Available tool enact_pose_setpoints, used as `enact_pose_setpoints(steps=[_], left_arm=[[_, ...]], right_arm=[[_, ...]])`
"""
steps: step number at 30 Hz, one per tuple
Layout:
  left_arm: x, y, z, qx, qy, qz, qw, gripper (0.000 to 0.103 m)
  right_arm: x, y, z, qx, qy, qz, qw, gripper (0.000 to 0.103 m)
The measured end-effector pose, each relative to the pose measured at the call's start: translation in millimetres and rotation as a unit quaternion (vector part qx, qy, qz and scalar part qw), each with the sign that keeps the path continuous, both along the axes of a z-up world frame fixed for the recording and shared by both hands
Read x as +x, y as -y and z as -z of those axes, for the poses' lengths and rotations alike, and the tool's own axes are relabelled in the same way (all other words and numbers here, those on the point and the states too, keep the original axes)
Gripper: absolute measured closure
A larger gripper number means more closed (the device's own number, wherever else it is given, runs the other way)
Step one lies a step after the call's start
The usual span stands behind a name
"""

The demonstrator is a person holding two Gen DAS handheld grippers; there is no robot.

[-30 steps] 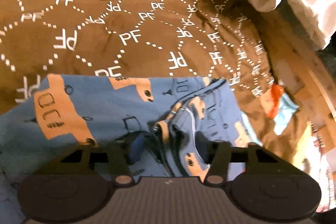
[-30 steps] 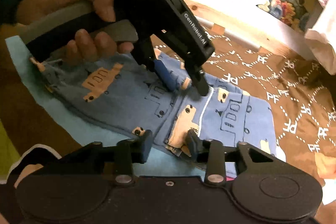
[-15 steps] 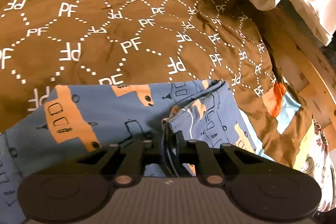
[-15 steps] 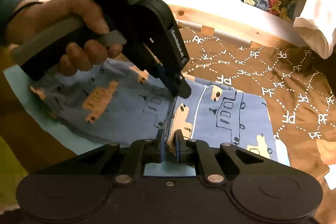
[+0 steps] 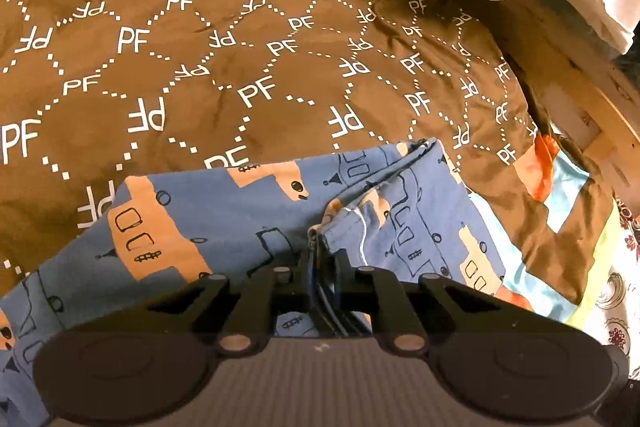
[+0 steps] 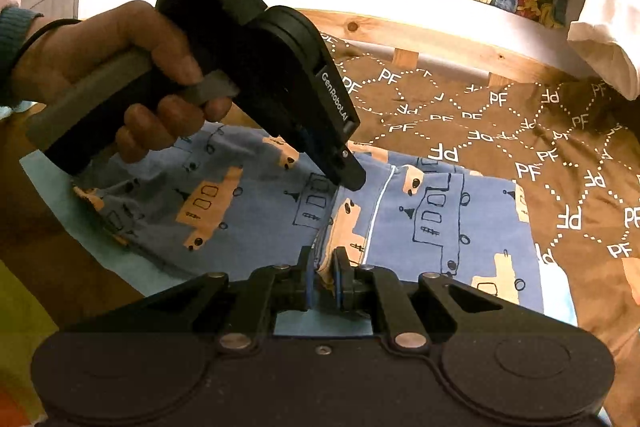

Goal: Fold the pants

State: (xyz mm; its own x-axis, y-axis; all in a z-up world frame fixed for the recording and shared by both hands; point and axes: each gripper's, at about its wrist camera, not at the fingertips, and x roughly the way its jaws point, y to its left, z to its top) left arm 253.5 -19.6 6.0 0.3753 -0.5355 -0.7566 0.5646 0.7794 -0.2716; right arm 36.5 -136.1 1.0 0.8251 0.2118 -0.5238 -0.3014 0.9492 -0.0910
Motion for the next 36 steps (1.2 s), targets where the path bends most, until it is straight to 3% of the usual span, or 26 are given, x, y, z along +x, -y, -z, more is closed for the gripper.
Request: enact_pose_setpoints(steps=[22, 31, 36], left_arm=[[-6, -35, -13, 0.005, -0.008, -0.018, 0.9998, 0.093], [-11, -68, -18, 0.022, -0.011, -0.043, 0.9988, 0.094], [-7, -79, -7, 0.05, -0.021, -0.054, 0.9971, 0.093]], right_arm=[[-4, -13, -5, 0.024, 0.001, -0.03, 0.999, 0.094], [-4, -36, -10, 0.044, -0.008, -0.07, 0.997, 0.094], [0, -53, -7, 0.046, -0.02, -0.094, 0.994, 0.094]])
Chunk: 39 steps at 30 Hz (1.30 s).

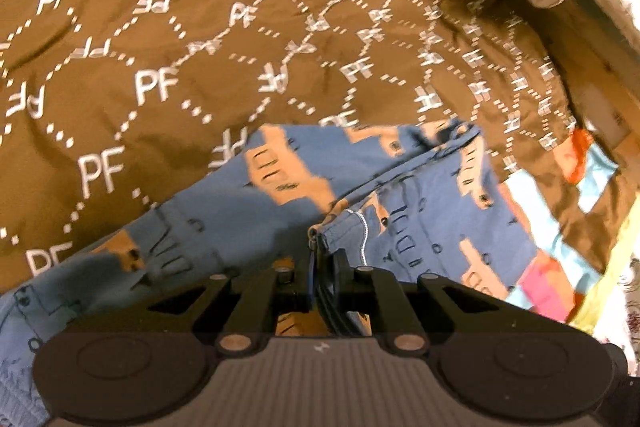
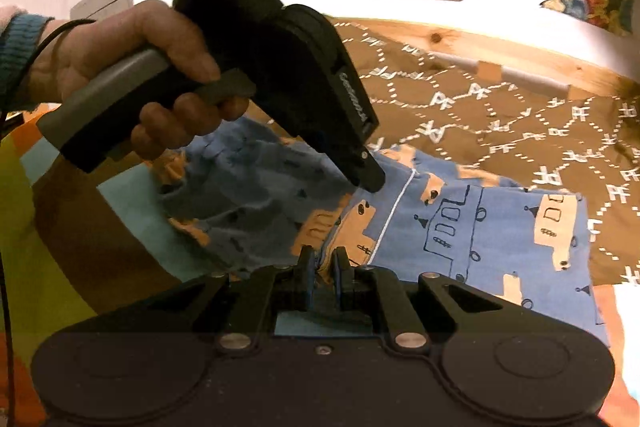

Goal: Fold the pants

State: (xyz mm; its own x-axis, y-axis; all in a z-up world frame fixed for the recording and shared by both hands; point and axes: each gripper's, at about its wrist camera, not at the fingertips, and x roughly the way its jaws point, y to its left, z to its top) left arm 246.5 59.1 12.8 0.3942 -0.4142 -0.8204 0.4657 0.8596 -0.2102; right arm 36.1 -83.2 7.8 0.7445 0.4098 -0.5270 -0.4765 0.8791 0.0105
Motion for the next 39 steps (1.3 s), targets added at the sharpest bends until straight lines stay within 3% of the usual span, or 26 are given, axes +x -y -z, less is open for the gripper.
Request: enact_pose_setpoints(steps=[3, 5, 7, 9, 13, 14, 15, 17, 19, 22, 23, 26, 29, 32, 35, 39], left_arm=[[6, -3, 16, 0.013, -0.011, -0.004, 0.9998, 0.093], [9, -7, 22, 0.008, -0.018, -0.009, 0.9998, 0.081], [11, -15, 23, -0.014, -0.027, -0.019, 0.9994, 0.078], [9, -22, 21, -0.022, -0.028, -0.028, 0.999, 0.072], [-12, -23, 11, -0.012, 0.017, -0.035, 0.9992, 0.07], [-17, -22, 9, -0.016, 0.027, -0.032, 0.999, 0.069], [-25, -20, 8, -0.024, 0.033, -0.025, 0.9989, 0.066], [-37, -13, 7, -0.035, 0.038, -0.008, 0.9986, 0.046], [-50, -1, 10, -0.033, 0.049, 0.013, 0.9981, 0.036], [-50, 19, 28, 0.016, 0.02, 0.009, 0.9996, 0.037], [-49, 23, 36, 0.031, 0.007, 0.003, 0.9995, 0.037], [-55, 26, 40, 0.037, 0.027, 0.007, 0.9989, 0.033], [-65, 19, 29, 0.043, 0.036, -0.005, 0.9984, 0.02], [-85, -3, 12, 0.034, 0.057, -0.038, 0.9971, 0.019], [-117, -39, -8, 0.022, 0.121, -0.128, 0.9842, 0.02], [-150, -78, -25, 0.023, 0.186, -0.27, 0.9445, 0.022]], right_arm=[[9, -10, 11, -0.002, -0.026, -0.008, 1.0, 0.09], [15, -9, 16, 0.006, -0.046, -0.014, 0.999, 0.082], [14, -4, 16, -0.011, -0.032, -0.033, 0.999, 0.063], [9, 9, 10, -0.037, 0.0, -0.057, 0.998, 0.038], [20, 54, -10, -0.096, 0.072, -0.055, 0.991, 0.037], [31, 66, -14, -0.103, 0.076, -0.044, 0.991, 0.042], [42, 75, -17, -0.106, 0.075, -0.033, 0.991, 0.046], [68, 93, -20, -0.1, 0.071, -0.023, 0.992, 0.048], [91, 105, -16, -0.088, 0.048, -0.027, 0.995, 0.049], [120, 116, 0, -0.094, 0.02, -0.01, 0.995, 0.049], [126, 118, 6, -0.101, 0.012, -0.005, 0.995, 0.048], [128, 124, 15, -0.101, 0.011, 0.001, 0.995, 0.032], [112, 126, 9, -0.095, 0.042, 0.012, 0.995, 0.013], [90, 124, 3, -0.097, 0.078, 0.027, 0.992, 0.006], [64, 114, 3, -0.108, 0.102, 0.003, 0.989, 0.001], [62, 90, 36, -0.187, 0.069, -0.017, 0.98, 0.004]])
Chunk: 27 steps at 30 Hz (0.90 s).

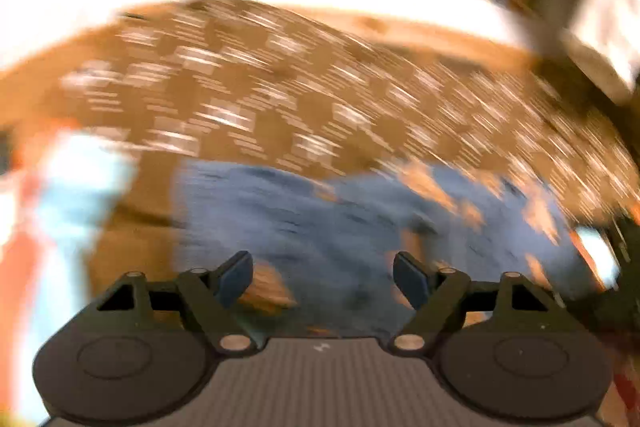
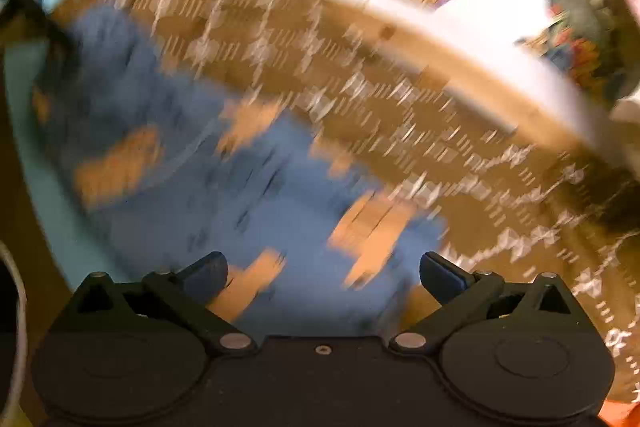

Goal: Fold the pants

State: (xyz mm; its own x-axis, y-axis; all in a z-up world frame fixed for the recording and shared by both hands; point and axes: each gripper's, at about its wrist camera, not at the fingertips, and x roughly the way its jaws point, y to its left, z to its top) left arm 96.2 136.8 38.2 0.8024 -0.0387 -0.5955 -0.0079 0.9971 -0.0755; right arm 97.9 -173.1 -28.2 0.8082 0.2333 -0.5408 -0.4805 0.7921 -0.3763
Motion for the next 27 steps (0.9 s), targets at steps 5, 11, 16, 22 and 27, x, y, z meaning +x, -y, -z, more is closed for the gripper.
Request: enact_pose_setpoints(steps=[5, 11, 16, 22, 27], left_arm=[[3, -38, 3, 0.002, -0.01, -0.072, 0.9974, 0.02], [20, -55, 9, -0.033, -0.003, -0.068, 0.9971, 0.039], [21, -43, 17, -0.028, -0.004, -0.036, 0.9989, 0.048], [29, -51, 24, -0.051, -0.025, -0.072, 0.9958, 0.059], [33, -56, 26, -0.064, -0.023, -0.081, 0.9945, 0.084]], right_arm=[[-7, -6, -13, 0.055, 0.035, 0.022, 0.998, 0.001], [11, -46, -28, 0.063, 0.042, -0.048, 0.996, 0.005], [49, -85, -28, 0.019, 0.027, -0.108, 0.994, 0.011], [79, -102, -18, -0.009, 0.016, -0.097, 0.995, 0.005], [60, -103, -38, 0.03, 0.021, -0.111, 0.993, 0.005]])
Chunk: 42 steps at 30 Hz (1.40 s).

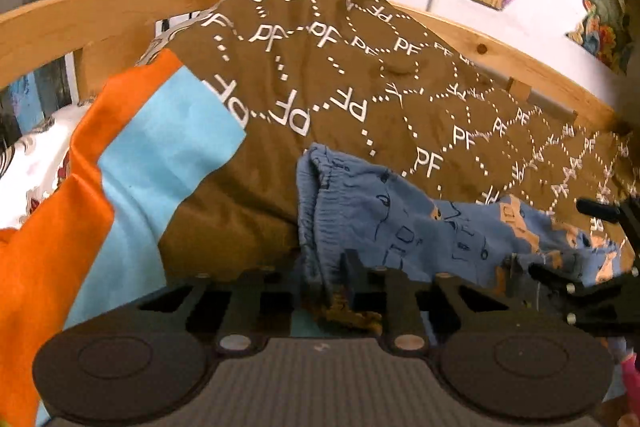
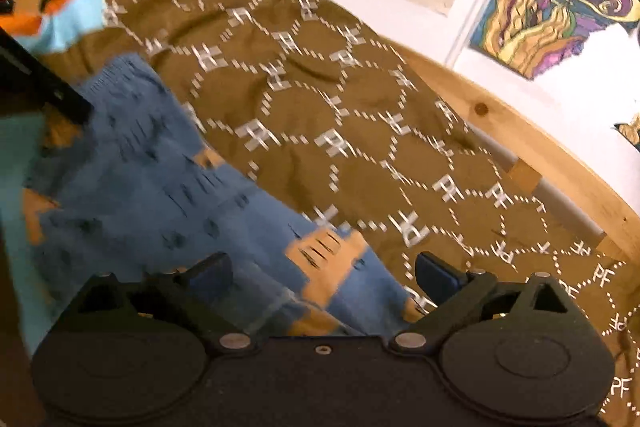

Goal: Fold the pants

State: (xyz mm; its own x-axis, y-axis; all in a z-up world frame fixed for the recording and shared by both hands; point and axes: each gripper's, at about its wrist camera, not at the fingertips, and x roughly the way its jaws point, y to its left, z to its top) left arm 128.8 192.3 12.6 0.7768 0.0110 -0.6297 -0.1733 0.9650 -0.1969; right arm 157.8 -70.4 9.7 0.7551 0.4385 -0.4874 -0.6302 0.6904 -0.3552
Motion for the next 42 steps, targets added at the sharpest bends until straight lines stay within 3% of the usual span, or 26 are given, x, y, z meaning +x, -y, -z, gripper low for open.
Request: enact_pose_setpoints(steps=[5, 7, 9, 11, 17, 27, 30, 35, 39, 42], left_arm=[[-2, 1, -5, -0.004, 0.006, 0.009, 0.9999, 0.086], [-1, 5, -8, 0.005, 0.003, 0.01, 0.9999, 0.086], [1, 10, -11, 0.014, -0.004, 0.009, 0.9998, 0.086], [3, 17, -14, 0.031, -0.013, 0.003, 0.9994, 0.086], [6, 42, -27, 0.068, -0.024, 0.008, 0.9974, 0.087], [0, 100, -64, 0.094, 0.014, 0.078, 0.9923, 0.087], [1, 127, -71, 0.105, 0.022, 0.109, 0.9883, 0.087], [-5, 184, -76, 0.126, 0.039, 0.186, 0.9737, 0.087], [-6, 231, -66, 0.133, 0.044, 0.244, 0.9596, 0.088], [-1, 269, -50, 0.137, 0.04, 0.28, 0.9494, 0.087]], right_arm=[[-32, 7, -4, 0.016, 0.003, 0.052, 0.999, 0.007], [-43, 6, 14, -0.016, 0.02, 0.073, 0.997, 0.007], [-43, 1, 34, -0.047, 0.009, 0.076, 0.996, 0.007], [-42, 2, 43, -0.029, 0.007, 0.083, 0.996, 0.006], [-36, 19, 28, 0.006, -0.001, 0.084, 0.996, 0.005], [-24, 87, -4, 0.097, -0.064, 0.076, 0.99, 0.002], [-17, 116, -19, 0.126, -0.09, 0.081, 0.985, 0.001], [-3, 161, -42, 0.15, -0.137, 0.106, 0.973, 0.001], [2, 193, -63, 0.14, -0.138, 0.121, 0.973, 0.001], [3, 212, -68, 0.162, -0.154, 0.123, 0.967, 0.002]])
